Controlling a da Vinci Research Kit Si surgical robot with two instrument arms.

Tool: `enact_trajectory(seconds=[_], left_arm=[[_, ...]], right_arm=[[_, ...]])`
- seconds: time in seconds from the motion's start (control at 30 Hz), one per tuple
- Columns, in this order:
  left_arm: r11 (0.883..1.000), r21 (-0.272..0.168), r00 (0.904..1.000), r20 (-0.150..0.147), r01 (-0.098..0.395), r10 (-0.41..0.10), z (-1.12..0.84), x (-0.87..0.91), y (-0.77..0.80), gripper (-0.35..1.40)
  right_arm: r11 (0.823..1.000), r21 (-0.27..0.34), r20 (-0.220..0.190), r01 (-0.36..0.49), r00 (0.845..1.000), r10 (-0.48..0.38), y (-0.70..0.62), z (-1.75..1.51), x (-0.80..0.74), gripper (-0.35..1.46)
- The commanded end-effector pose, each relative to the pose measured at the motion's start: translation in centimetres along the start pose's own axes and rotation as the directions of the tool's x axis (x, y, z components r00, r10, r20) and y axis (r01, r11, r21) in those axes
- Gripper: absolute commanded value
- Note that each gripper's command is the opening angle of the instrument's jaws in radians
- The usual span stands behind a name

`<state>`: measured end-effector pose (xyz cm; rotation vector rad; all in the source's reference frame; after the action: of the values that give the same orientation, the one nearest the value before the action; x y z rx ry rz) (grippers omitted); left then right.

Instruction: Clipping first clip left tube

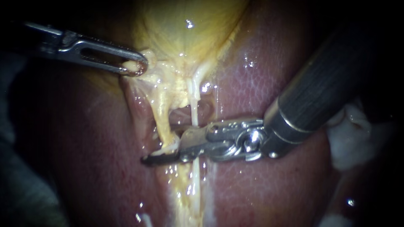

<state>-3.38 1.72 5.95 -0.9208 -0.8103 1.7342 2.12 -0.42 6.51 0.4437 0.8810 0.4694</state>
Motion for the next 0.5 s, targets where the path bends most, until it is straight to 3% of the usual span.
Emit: enact_trajectory(seconds=[0.03,0.5], left_arm=[[1.000,0.001,1.0000,0.000,0.000,0.000,0.00,0.00,0.00,-0.35],[1.000,0.001,1.0000,0.000,0.000,0.000,-0.01,0.00,0.00,-0.35]], right_arm=[[1.000,0.000,0.000,0.000,1.000,0.000,0.00,0.00,0.00,0.50],[1.000,0.002,0.000,-0.001,1.000,0.001,0.00,-0.05,0.01,0.50]])
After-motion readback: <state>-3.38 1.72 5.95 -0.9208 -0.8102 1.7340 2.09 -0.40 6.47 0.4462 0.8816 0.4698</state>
